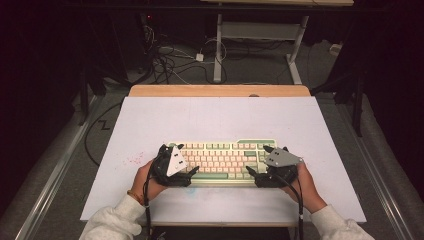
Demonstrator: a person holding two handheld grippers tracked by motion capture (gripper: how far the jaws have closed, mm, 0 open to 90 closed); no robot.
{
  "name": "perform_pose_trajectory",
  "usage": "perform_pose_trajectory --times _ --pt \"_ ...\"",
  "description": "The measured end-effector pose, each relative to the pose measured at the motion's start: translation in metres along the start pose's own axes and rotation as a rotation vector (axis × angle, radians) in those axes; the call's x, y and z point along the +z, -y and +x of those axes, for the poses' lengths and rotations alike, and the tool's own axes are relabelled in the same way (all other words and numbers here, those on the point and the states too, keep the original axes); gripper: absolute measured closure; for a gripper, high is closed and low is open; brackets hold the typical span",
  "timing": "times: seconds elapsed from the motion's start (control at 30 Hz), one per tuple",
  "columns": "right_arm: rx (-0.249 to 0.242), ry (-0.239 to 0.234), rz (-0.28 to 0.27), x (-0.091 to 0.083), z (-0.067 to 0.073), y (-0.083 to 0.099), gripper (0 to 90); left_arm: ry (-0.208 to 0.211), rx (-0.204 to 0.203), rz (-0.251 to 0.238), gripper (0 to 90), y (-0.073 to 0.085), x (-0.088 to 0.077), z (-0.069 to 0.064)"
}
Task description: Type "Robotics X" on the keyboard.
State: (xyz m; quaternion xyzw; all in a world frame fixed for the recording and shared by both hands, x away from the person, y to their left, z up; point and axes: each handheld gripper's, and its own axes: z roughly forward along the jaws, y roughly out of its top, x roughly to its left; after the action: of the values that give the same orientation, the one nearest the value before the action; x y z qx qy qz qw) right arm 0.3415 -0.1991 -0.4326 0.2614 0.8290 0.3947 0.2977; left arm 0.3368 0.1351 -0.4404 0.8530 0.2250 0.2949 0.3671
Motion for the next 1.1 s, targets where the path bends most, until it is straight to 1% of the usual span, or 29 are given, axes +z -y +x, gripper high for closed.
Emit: perform_pose_trajectory --times 0.23,0.33,0.53,0.63,0.83,0.9,0.93,1.0,1.1 --pt "-0.006 -0.004 -0.013 -0.005 0.001 -0.003 15.8 -0.005 0.008 -0.014 16.7 -0.002 -0.006 0.0" --pt "-0.006 -0.002 -0.026 -0.008 0.001 -0.006 15.9 -0.007 0.002 -0.021 16.7 -0.003 -0.008 0.0" --pt "-0.011 0.0 -0.036 -0.011 0.001 -0.007 15.9 -0.013 0.021 -0.018 16.7 -0.002 -0.012 -0.001" --pt "-0.015 0.005 -0.038 -0.014 0.001 -0.008 16.1 -0.014 0.022 -0.025 16.7 -0.002 -0.016 -0.001" --pt "-0.015 0.01 -0.043 -0.018 0.001 -0.008 16.1 -0.014 0.034 -0.022 16.7 -0.002 -0.019 -0.002" --pt "-0.019 0.006 -0.041 -0.02 0.001 -0.008 16.1 -0.026 0.038 -0.022 16.7 -0.002 -0.02 -0.003" --pt "-0.021 0.013 -0.043 -0.021 0.001 -0.009 16.1 -0.027 0.036 -0.025 16.8 -0.002 -0.021 -0.003" --pt "-0.011 0.011 -0.048 -0.022 0.0 -0.009 16.2 -0.028 0.036 -0.028 16.7 -0.001 -0.023 -0.004" --pt "-0.023 0.012 -0.047 -0.025 0.001 -0.008 16.2 -0.042 0.047 -0.021 16.7 0.0 -0.024 -0.006"
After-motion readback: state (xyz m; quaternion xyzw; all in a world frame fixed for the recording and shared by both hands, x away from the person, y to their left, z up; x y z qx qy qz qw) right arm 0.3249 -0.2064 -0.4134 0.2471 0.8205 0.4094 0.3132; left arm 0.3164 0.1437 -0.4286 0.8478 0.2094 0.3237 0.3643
